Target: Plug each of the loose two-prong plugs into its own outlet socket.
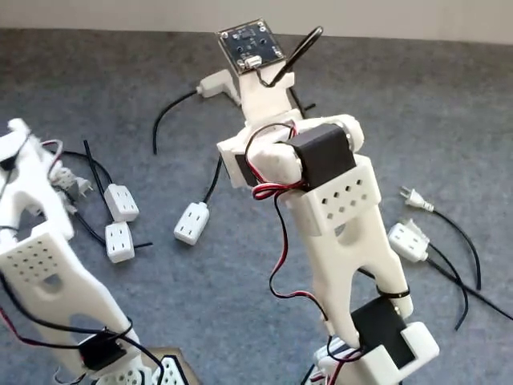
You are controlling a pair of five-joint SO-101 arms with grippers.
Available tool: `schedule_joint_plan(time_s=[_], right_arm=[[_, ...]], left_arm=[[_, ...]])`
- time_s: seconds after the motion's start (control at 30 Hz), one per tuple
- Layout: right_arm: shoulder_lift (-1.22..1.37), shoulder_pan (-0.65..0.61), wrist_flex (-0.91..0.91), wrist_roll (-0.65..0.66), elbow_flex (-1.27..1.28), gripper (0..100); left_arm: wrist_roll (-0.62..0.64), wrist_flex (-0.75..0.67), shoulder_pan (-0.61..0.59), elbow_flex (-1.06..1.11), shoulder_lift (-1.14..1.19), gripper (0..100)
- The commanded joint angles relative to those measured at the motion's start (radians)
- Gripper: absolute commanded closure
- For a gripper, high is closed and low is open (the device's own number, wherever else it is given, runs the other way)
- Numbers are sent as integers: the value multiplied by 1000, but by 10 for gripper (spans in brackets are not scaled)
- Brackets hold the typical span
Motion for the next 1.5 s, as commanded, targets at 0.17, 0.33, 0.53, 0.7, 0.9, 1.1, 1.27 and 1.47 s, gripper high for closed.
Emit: schedule_joint_plan(time_s=[0.17,0.33,0.53,0.7,0.9,1.1,1.27,1.47], right_arm=[[-42,12,39,3,-2,680],[-44,15,41,3,-2,680],[-44,15,41,3,-2,680],[-44,15,41,3,-2,680],[-44,15,41,3,-1,680],[-44,16,41,6,-1,680],[-44,16,41,3,-1,680],[-44,16,41,3,-1,680]], left_arm=[[5,-63,53,-22,-1,995],[3,35,71,-280,-4,994],[-78,278,27,-888,-4,994],[-167,270,-41,-1182,-19,994],[-164,278,-91,-1164,-209,994],[-163,279,-128,-1167,-443,994],[-161,279,-191,-1164,-604,994],[-160,281,-225,-1164,-702,994]])
